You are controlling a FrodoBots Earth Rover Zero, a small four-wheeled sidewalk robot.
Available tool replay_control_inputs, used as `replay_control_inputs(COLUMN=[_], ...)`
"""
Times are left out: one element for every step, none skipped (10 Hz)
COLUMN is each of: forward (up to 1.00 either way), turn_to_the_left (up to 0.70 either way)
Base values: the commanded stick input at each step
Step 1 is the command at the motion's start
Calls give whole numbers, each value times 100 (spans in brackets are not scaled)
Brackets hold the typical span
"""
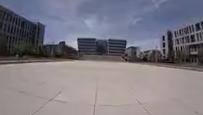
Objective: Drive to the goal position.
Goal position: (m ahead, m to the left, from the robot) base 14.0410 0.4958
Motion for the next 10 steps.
replay_control_inputs(forward=[70, 70, 70, 70, 70, 70, 70, 70, 70, 70], turn_to_the_left=[0, 0, 0, 0, 0, 0, 0, 0, 0, 0])
